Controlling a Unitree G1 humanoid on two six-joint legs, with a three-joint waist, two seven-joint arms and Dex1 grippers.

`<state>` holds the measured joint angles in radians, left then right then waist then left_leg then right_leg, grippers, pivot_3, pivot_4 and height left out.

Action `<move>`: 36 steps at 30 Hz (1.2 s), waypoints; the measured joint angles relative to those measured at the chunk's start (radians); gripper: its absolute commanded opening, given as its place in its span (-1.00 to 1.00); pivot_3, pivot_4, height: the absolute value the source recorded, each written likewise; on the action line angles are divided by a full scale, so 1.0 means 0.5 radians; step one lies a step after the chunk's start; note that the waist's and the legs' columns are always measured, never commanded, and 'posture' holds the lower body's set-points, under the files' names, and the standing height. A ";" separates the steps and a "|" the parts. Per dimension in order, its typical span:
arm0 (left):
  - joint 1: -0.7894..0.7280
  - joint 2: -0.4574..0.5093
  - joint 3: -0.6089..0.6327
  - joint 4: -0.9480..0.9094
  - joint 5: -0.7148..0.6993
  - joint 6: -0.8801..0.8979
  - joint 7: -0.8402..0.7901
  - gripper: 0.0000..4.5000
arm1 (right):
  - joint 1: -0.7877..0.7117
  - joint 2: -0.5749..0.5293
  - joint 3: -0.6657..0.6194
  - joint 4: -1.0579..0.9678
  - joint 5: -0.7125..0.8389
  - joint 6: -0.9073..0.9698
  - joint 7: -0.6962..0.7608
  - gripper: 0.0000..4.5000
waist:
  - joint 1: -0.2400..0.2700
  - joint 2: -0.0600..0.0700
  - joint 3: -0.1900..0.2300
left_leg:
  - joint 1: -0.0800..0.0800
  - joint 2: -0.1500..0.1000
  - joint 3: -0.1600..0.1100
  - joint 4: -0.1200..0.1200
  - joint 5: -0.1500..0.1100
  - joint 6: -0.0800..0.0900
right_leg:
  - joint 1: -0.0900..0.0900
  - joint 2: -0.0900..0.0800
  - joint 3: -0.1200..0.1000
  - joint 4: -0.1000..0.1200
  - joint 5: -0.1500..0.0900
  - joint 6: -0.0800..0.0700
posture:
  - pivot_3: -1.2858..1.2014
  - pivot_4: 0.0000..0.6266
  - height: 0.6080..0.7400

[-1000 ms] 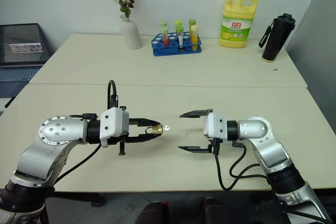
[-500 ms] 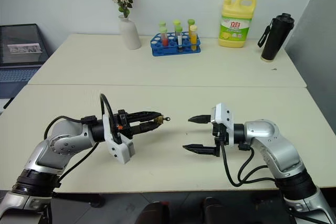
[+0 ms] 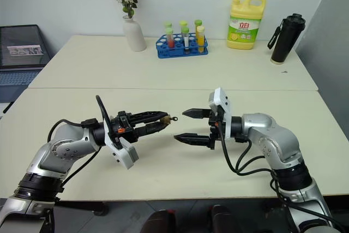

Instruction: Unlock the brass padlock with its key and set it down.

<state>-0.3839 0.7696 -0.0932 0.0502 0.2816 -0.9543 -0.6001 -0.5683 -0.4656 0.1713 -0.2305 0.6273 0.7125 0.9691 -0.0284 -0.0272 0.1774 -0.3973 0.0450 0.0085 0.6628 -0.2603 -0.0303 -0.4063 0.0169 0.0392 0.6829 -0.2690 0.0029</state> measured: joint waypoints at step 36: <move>-0.005 0.006 -0.013 -0.001 0.000 -0.026 0.010 -0.57 | -0.152 0.059 -0.065 0.036 0.211 0.415 -0.150 1.00 | 0.000 0.000 0.000 | -0.001 0.000 -0.001 0.000 0.000 0.000 | -0.001 -0.001 -0.002 0.002 0.000 0.000 | 0.03 -0.52 1.00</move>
<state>-0.3863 0.7724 -0.0998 0.0498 0.2816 -0.9675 -0.5950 -0.6441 -0.4363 0.1389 -0.2125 0.7328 0.9198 0.8941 -0.0284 -0.0272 0.1774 -0.3977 0.0452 0.0081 0.6627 -0.2603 -0.0303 -0.4068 0.0166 0.0382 0.6837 -0.2690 0.0029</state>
